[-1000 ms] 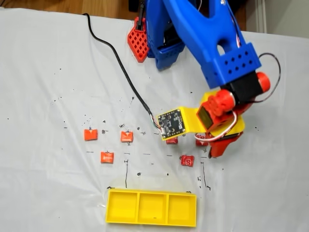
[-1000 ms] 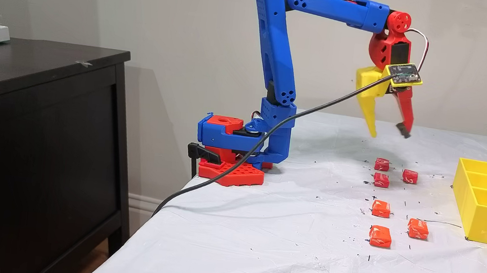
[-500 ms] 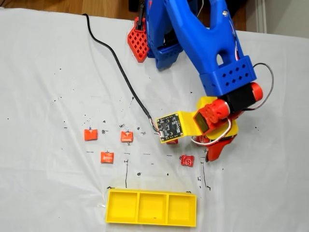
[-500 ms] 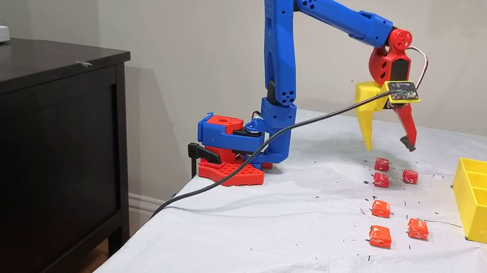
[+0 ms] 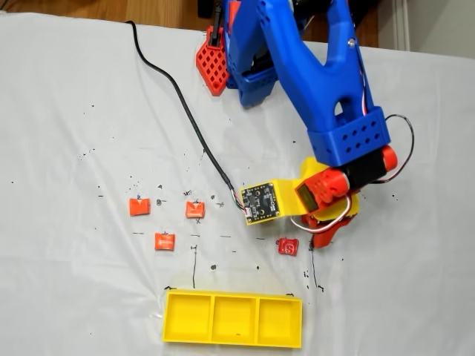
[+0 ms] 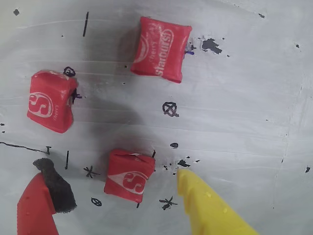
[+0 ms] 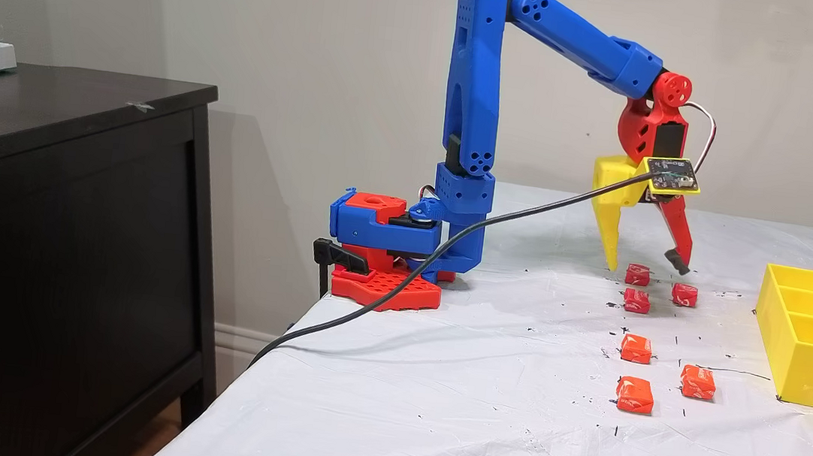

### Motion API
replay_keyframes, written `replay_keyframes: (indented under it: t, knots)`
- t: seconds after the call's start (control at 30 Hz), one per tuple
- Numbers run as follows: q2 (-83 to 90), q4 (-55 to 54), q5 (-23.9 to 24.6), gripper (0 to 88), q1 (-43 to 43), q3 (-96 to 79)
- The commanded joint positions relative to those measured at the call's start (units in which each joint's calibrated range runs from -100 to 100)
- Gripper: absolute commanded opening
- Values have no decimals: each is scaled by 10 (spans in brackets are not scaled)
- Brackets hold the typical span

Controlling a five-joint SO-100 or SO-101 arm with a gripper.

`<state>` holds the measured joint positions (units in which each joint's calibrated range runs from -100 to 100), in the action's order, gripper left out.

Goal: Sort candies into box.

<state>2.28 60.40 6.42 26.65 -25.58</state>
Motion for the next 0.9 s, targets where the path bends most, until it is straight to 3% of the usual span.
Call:
replay_keyframes:
  t: [0.0, 0.63, 0.7, 0.8, 0.87]
  knots:
    - [2, -19, -1, 325, 6, -9]
    - [-10, -80, -7, 272, 33, -59]
    - [-14, -82, -9, 226, 33, -59]
    - [-17, -92, -10, 65, 32, -61]
    - [-19, -98, -7, 20, 28, -61]
